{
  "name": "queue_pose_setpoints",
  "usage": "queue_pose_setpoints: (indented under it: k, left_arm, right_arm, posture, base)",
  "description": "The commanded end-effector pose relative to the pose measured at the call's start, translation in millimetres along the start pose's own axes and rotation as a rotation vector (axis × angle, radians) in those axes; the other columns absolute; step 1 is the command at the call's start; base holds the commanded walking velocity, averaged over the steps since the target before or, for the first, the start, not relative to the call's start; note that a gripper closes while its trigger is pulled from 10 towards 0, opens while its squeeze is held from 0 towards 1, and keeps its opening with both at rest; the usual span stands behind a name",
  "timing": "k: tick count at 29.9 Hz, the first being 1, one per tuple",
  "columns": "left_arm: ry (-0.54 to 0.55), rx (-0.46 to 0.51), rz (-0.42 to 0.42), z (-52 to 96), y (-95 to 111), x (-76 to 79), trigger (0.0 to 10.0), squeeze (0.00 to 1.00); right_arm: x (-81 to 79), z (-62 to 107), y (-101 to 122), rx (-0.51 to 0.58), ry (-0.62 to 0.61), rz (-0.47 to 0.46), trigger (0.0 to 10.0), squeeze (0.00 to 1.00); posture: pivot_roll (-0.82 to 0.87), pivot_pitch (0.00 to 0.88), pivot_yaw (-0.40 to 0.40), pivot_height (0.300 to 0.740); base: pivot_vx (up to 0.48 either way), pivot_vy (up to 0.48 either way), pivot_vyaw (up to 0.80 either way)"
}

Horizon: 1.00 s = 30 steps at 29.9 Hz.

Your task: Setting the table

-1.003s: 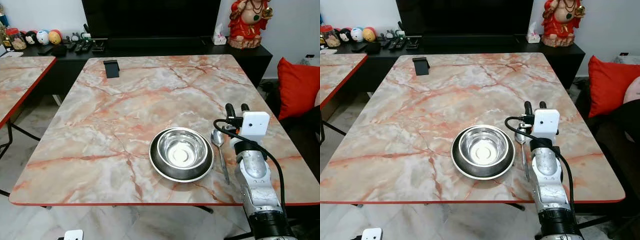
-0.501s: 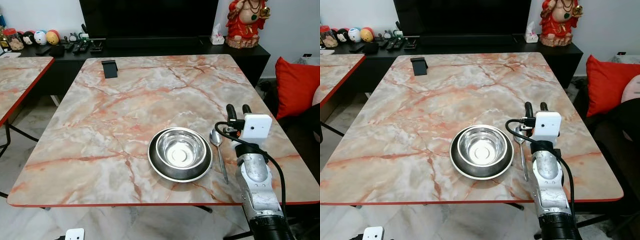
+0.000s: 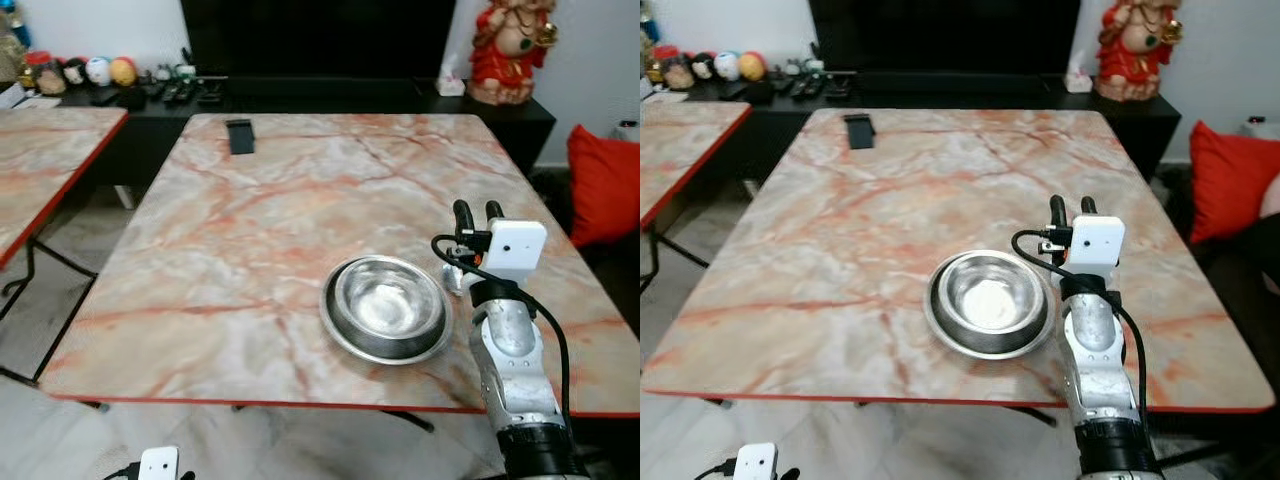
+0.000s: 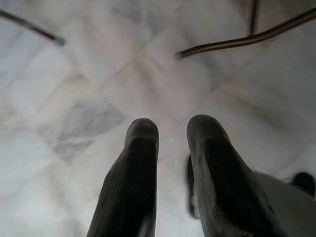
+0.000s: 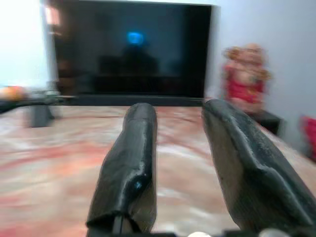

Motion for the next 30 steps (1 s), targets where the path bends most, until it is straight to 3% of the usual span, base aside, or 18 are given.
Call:
queue_pose_setpoints:
  k: [1,30]
  left_arm:
    - [0.012,0.008,0.005,-0.8,3,-3.4,10.0,0.0]
    - [0.027,0.024,0.031,-1.6,7,-2.1,10.0,0.0]
  right_arm:
    - [4.8,-1.5,2,0.003,-0.008,0.006,10.0,0.0]
    - [-5.8,-7.8,3,-0.001,0.017,-0.003,10.0,0.0]
  posture:
    - [0.01,0.0,0.011,0.74]
    - [0.03,0.0,-0.001,0.74]
  base:
    - [0.0,0.435,0.0]
    - [0.0,0.41,0.0]
Point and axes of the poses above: a point about 5 cm out from each wrist's last joint towards the gripper, its own z axis pointing back from the gripper into the wrist, its own y axis along the axis of the wrist's last joint, x = y × z, the point moved 6 cm from there along -z, pointing out of the wrist towards the gripper, and after that the axes turned 3 degrees about -z, right-handed, at the moved point
